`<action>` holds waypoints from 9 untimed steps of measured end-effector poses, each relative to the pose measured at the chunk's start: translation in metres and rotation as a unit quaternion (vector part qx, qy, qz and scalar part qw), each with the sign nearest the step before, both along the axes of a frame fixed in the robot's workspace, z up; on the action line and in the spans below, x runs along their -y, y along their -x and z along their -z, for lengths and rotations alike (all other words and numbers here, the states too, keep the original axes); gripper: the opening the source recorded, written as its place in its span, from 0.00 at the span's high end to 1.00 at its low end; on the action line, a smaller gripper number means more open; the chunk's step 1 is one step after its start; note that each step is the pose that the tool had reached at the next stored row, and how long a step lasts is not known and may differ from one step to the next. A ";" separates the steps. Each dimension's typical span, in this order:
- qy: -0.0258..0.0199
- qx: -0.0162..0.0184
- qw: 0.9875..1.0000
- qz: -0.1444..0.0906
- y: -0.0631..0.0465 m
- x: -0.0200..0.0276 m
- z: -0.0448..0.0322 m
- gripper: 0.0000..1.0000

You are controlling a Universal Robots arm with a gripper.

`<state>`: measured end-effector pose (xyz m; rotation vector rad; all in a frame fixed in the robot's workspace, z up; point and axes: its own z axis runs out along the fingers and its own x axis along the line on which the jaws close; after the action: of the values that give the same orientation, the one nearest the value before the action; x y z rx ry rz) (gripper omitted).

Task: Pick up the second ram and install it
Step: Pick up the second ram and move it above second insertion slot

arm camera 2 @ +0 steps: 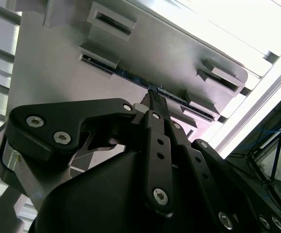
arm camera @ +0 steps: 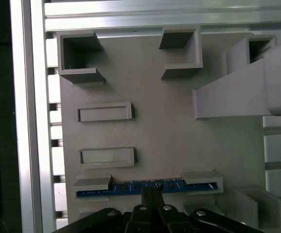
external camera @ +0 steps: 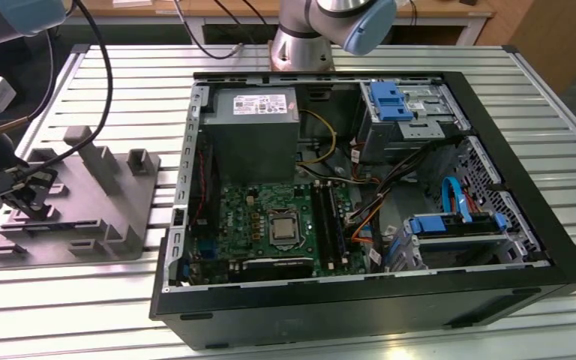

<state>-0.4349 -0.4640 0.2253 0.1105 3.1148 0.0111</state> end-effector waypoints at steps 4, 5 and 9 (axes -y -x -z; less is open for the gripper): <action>0.000 0.000 1.000 -0.008 0.000 -0.0001 0.0000 0.90; 0.000 0.000 1.000 -0.012 0.000 -0.0001 0.0000 0.90; 0.000 0.000 0.999 -0.033 0.000 0.0000 0.0000 0.90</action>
<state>-0.4349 -0.4639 0.2253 0.0062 3.1170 0.0125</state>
